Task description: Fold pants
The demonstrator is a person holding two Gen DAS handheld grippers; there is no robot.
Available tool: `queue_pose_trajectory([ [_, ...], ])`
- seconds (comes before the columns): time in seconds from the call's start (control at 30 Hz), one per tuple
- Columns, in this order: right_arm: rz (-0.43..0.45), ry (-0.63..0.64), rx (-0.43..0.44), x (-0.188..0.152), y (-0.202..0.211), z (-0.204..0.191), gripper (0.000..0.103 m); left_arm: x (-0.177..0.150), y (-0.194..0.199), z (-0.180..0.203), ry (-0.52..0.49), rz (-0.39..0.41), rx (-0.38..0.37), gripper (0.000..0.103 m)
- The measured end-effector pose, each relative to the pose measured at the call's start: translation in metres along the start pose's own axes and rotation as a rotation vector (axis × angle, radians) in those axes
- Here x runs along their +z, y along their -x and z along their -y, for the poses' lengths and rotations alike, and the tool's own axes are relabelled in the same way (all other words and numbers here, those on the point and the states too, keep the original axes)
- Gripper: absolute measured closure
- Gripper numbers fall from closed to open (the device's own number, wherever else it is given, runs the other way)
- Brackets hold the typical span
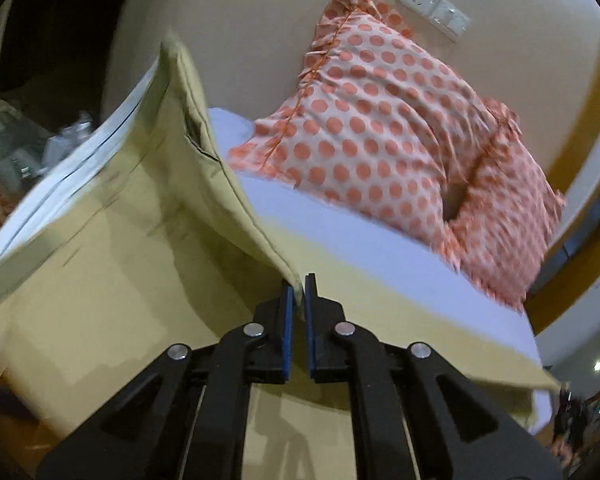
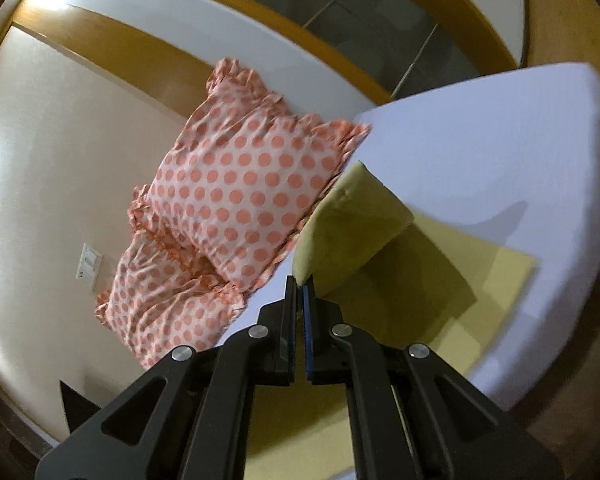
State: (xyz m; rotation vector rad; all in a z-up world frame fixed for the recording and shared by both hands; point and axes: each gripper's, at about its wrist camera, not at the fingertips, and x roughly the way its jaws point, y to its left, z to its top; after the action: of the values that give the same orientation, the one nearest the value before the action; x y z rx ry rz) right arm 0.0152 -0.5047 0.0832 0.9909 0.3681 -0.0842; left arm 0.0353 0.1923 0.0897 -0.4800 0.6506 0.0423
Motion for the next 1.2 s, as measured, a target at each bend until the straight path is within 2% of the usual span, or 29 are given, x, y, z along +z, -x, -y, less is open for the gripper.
queue_pose_trajectory([
  [0.13, -0.024, 0.013, -0.084, -0.012, 0.007, 0.015, 0.1, -0.063, 0.029, -0.024, 0.053, -0.049, 0.022, 0.097],
  [0.2, -0.044, -0.014, -0.12, -0.018, 0.004, 0.027, 0.1, -0.078, 0.026, -0.031, 0.069, -0.077, 0.025, 0.097],
  [0.3, -0.063, 0.011, -0.18, -0.023, 0.004, 0.032, 0.099, -0.092, 0.02, -0.037, 0.078, -0.094, 0.025, 0.097],
  [0.37, -0.058, 0.022, -0.21, -0.024, 0.008, 0.035, 0.089, -0.097, 0.017, -0.038, 0.079, -0.093, 0.019, 0.094],
  [0.4, -0.031, 0.027, -0.24, -0.022, 0.014, 0.036, 0.07, -0.1, 0.018, -0.04, 0.079, -0.088, 0.015, 0.092],
  [0.43, -0.002, 0.034, -0.259, -0.021, 0.019, 0.037, 0.05, -0.102, 0.018, -0.041, 0.077, -0.087, 0.009, 0.086],
  [0.47, 0.03, 0.043, -0.274, -0.019, 0.023, 0.039, 0.047, -0.105, 0.02, -0.041, 0.074, -0.082, -0.002, 0.079],
  [0.57, 0.076, 0.074, -0.331, -0.013, 0.026, 0.046, 0.047, -0.112, 0.024, -0.044, 0.076, -0.062, -0.04, 0.065],
  [0.63, 0.069, 0.066, -0.351, -0.011, 0.02, 0.054, 0.047, -0.117, 0.026, -0.047, 0.083, -0.06, -0.062, 0.063],
  [0.73, 0.062, 0.078, -0.343, -0.015, 0.013, 0.057, 0.049, -0.123, 0.031, -0.05, 0.081, -0.056, -0.077, 0.06],
  [0.83, 0.03, 0.119, -0.302, -0.026, 0.006, 0.051, 0.055, -0.127, 0.038, -0.058, 0.102, -0.036, -0.092, 0.055],
  [0.87, 0.026, 0.138, -0.301, -0.029, 0.004, 0.049, 0.06, -0.128, 0.041, -0.06, 0.109, -0.029, -0.096, 0.054],
  [0.9, 0.009, 0.151, -0.287, -0.032, 0.0, 0.048, 0.08, -0.129, 0.043, -0.063, 0.113, -0.022, -0.096, 0.053],
  [0.93, -0.012, 0.152, -0.266, -0.034, -0.005, 0.049, 0.096, -0.129, 0.044, -0.065, 0.115, -0.016, -0.096, 0.049],
  [1.0, -0.013, 0.17, -0.236, -0.036, -0.011, 0.045, 0.097, -0.131, 0.044, -0.069, 0.114, -0.01, -0.097, 0.046],
  [1.07, -0.005, 0.225, -0.184, -0.037, -0.014, 0.02, 0.097, -0.132, 0.043, -0.072, 0.112, -0.011, -0.101, 0.042],
  [1.13, -0.015, 0.291, -0.09, -0.041, -0.019, -0.015, 0.097, -0.134, 0.042, -0.076, 0.112, -0.007, -0.106, 0.035],
  [1.2, -0.056, 0.383, 0.047, -0.057, -0.029, -0.067, 0.097, -0.137, 0.044, -0.077, 0.111, 0.011, -0.118, 0.03],
])
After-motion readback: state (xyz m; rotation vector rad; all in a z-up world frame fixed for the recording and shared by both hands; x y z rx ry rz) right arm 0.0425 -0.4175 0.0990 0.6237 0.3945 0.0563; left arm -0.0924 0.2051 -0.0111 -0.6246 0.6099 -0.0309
